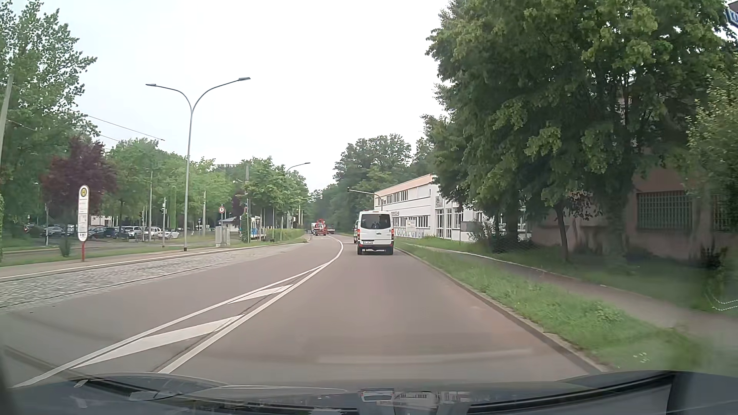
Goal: Follow the waypoints while adhering to traffic rules and regulations
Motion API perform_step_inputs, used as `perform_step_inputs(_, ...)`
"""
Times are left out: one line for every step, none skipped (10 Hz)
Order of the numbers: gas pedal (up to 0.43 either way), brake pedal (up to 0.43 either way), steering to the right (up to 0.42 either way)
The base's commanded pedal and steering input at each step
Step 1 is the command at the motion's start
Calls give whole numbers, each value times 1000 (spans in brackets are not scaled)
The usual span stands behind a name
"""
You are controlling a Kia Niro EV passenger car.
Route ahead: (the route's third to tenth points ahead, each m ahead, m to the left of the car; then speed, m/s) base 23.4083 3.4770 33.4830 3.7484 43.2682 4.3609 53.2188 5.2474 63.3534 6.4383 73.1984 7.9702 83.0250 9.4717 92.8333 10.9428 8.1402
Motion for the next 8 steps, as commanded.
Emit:
perform_step_inputs(28, 0, -1)
perform_step_inputs(28, 0, -1)
perform_step_inputs(28, 0, -2)
perform_step_inputs(28, 0, -2)
perform_step_inputs(28, 0, -2)
perform_step_inputs(28, 0, -3)
perform_step_inputs(28, 0, -3)
perform_step_inputs(28, 0, -3)
